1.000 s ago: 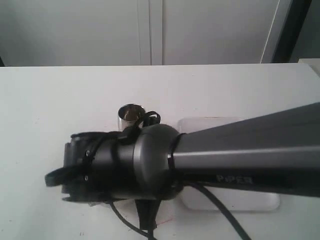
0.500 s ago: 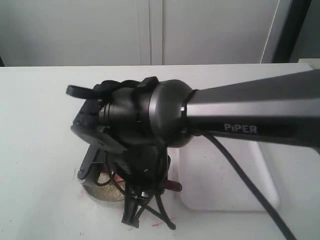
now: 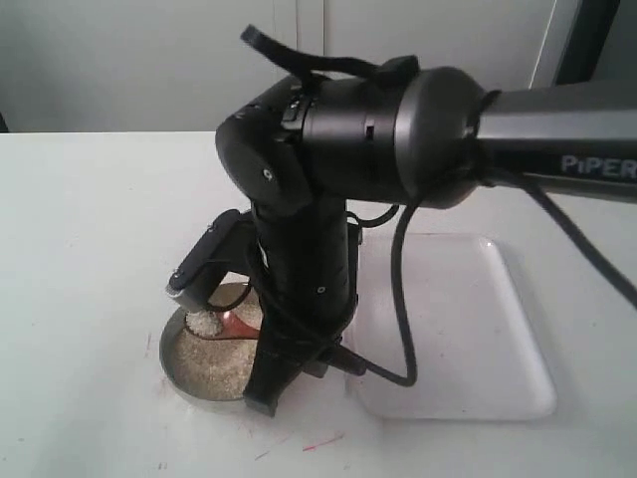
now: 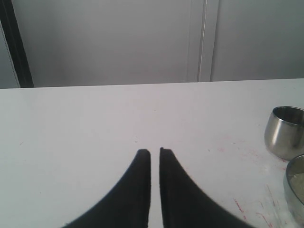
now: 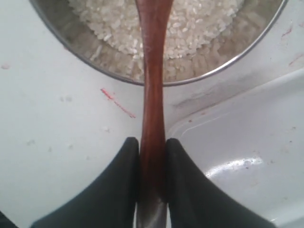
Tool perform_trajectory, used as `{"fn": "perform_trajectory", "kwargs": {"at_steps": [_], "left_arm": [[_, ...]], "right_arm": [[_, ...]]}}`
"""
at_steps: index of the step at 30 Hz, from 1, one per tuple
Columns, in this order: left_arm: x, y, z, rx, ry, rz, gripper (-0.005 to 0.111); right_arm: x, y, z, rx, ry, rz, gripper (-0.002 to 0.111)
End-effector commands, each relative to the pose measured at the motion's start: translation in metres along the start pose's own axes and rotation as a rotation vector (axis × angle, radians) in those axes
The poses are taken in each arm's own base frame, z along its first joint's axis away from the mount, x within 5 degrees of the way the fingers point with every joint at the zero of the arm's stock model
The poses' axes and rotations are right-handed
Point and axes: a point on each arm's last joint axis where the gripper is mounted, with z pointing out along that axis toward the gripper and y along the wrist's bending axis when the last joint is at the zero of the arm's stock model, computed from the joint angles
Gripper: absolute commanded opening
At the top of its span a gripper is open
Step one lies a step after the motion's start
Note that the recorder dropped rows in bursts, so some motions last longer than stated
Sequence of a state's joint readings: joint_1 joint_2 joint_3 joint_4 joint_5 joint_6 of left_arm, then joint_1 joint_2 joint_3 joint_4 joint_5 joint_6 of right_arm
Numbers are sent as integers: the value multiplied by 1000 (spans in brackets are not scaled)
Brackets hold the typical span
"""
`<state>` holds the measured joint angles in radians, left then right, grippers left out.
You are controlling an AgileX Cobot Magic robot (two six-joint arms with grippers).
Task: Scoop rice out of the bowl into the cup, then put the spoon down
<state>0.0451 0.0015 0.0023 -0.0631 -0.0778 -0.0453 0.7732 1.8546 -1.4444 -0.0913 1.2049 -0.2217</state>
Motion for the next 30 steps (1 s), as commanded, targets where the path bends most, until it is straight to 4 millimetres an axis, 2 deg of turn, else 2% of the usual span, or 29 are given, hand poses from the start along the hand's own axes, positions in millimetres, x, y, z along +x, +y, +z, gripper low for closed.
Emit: {"fn": "perform_trajectory", "kwargs": {"at_steps": [1,9,19,23,27,30], "left_arm": [[-1,0,0,2,-8,-8,14],[-1,0,0,2,-8,-8,14],[-1,0,0,2,-8,-8,14],[-1,0,0,2,-8,-8,14],[-1,0,0,2,-8,-8,14],[-1,0,0,2,-8,-8,14]], "right_arm": [[4,2,-21,-34,-70,-6,0],[11,4,-37,-50,-101,-1,0],[29,4,-35,-6,-63,30,0],[33,-7,-37,122,-44,79,0],[34,-16,-38,133,-46,123,0],[37,-48,-39,139,-53,227,0]]}}
